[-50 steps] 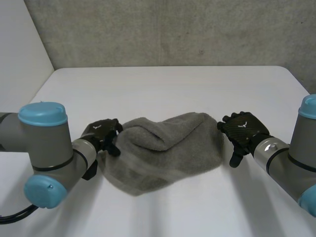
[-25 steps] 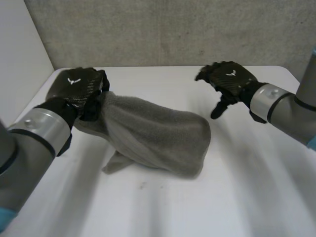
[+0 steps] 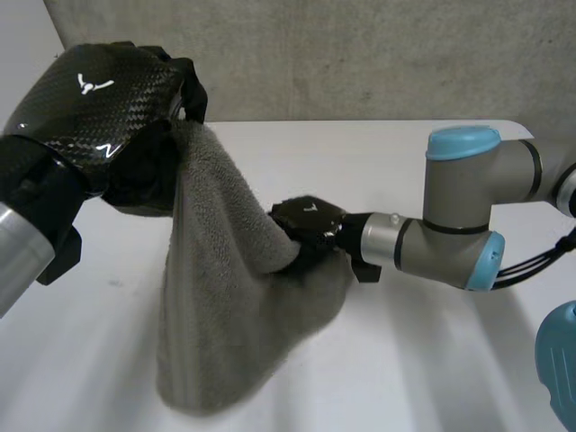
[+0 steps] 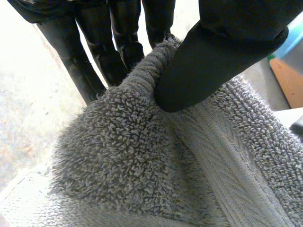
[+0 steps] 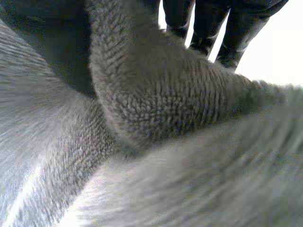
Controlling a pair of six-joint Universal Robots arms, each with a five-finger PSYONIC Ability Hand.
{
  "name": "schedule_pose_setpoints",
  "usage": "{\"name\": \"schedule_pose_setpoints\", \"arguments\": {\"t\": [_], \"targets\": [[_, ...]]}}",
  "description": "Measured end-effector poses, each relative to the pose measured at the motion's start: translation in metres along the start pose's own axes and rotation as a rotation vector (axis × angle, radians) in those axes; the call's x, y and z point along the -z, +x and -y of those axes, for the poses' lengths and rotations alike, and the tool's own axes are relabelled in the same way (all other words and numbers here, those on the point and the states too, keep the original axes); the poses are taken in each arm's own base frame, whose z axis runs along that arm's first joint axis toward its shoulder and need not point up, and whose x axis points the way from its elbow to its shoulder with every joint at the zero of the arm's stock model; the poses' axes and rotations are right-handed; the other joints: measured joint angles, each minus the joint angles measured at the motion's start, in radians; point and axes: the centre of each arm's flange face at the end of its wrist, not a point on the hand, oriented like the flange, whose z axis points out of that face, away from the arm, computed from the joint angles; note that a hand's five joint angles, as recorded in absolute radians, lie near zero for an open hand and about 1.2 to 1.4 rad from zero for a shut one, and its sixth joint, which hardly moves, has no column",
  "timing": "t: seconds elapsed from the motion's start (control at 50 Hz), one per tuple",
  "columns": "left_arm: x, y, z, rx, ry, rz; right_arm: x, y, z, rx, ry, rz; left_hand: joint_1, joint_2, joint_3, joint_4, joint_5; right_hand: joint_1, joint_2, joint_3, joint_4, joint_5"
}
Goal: Fold the towel.
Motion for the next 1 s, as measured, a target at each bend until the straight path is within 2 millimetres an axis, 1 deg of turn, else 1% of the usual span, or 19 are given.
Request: {"name": "schedule_pose_setpoints", "arguments": {"t": [0.06,0.14,0.16,0.2,0.22,0.3,0.4,0.48,0.54,0.58,0.6,0.66,0.7,0.74,0.78,0.8,0.84,0.88,1.0], "targets": [[-0.008,-0.006,-0.009,-0.001,-0.030,0.020,0.001,0.010,0.021,0.064,0.048,-0.110,0.000,0.000,0.000,0.000,0.000,0.062,0.129,0.155,0.157,0.120],[-0.022,-0.018,-0.023,-0.001,-0.067,0.063,0.020,0.030,0.060,0.151,0.145,-0.310,0.000,0.000,0.000,0.000,0.000,0.062,0.133,0.170,0.176,0.123],[-0.022,-0.018,-0.023,-0.001,-0.067,0.063,0.020,0.030,0.060,0.151,0.145,-0.310,0.000,0.000,0.000,0.000,0.000,0.062,0.133,0.170,0.176,0.123],[-0.033,-0.027,-0.031,0.000,-0.080,0.092,0.048,0.042,0.089,0.215,0.225,-0.459,0.000,0.000,0.000,0.000,0.001,0.062,0.133,0.170,0.180,0.127],[-0.038,-0.030,-0.035,0.000,-0.082,0.101,0.059,0.042,0.097,0.240,0.245,-0.499,0.000,0.000,0.000,0.000,0.001,0.062,0.133,0.170,0.180,0.128],[-0.053,-0.036,-0.044,-0.001,-0.069,0.119,0.088,0.033,0.105,0.309,0.246,-0.579,0.000,0.000,0.000,0.000,0.002,0.062,0.133,0.174,0.180,0.130],[-0.068,-0.038,-0.055,-0.001,-0.060,0.125,0.121,0.010,0.088,0.386,0.108,-0.699,0.000,0.000,0.000,0.000,0.002,0.062,0.133,0.175,0.180,0.133],[-0.078,-0.038,-0.070,0.003,-0.086,0.120,0.135,-0.017,0.056,0.395,-0.084,-0.727,0.000,0.000,0.000,0.000,0.002,0.062,0.133,0.175,0.183,0.134],[-0.082,-0.036,-0.082,0.007,-0.115,0.115,0.133,-0.046,0.034,0.378,-0.190,-0.662,0.000,0.000,0.000,0.000,0.002,0.062,0.133,0.175,0.184,0.134],[-0.084,-0.035,-0.090,0.010,-0.140,0.110,0.125,-0.076,0.017,0.349,-0.252,-0.569,0.000,0.000,0.000,0.000,0.002,0.062,0.133,0.175,0.184,0.135],[-0.084,-0.035,-0.090,0.010,-0.140,0.110,0.125,-0.076,0.017,0.349,-0.252,-0.569,0.000,0.000,0.000,0.000,0.002,0.062,0.133,0.175,0.184,0.135],[-0.087,-0.034,-0.102,0.011,-0.176,0.105,0.110,-0.116,-0.003,0.290,-0.312,-0.431,0.000,0.000,0.000,0.000,0.005,0.062,0.133,0.173,0.180,0.135],[-0.087,-0.034,-0.106,0.012,-0.187,0.105,0.106,-0.122,-0.007,0.273,-0.320,-0.407,0.000,0.000,0.000,0.000,0.005,-0.073,-0.014,0.046,0.053,0.013],[-0.087,-0.035,-0.109,0.012,-0.197,0.107,0.098,-0.127,-0.010,0.249,-0.324,-0.386,0.000,0.000,0.000,0.000,0.005,-0.073,-0.014,0.046,0.053,0.013],[-0.087,-0.036,-0.112,0.012,-0.206,0.108,0.092,-0.124,-0.009,0.231,-0.318,-0.388,0.000,0.000,0.000,0.000,0.005,-0.073,-0.014,0.046,0.053,0.013],[-0.087,-0.036,-0.113,0.012,-0.210,0.109,0.088,-0.120,-0.007,0.222,-0.310,-0.398,0.000,0.000,0.000,0.000,0.005,-0.614,-0.637,-0.612,-0.611,-0.582],[-0.087,-0.036,-0.114,0.012,-0.215,0.110,0.087,-0.111,-0.003,0.213,-0.298,-0.421,0.000,0.000,0.000,0.000,0.005,-0.716,-0.734,-0.716,-0.718,-0.669],[-0.085,-0.036,-0.116,0.013,-0.224,0.109,0.089,-0.090,0.004,0.196,-0.276,-0.476,0.000,0.000,0.000,0.000,0.005,-0.787,-0.804,-0.796,-0.781,-0.729],[-0.078,-0.032,-0.123,0.018,-0.253,0.098,0.108,-0.036,0.023,0.158,-0.228,-0.624,0.000,0.000,0.000,0.000,0.005,-0.788,-0.807,-0.798,-0.783,-0.731]]}}
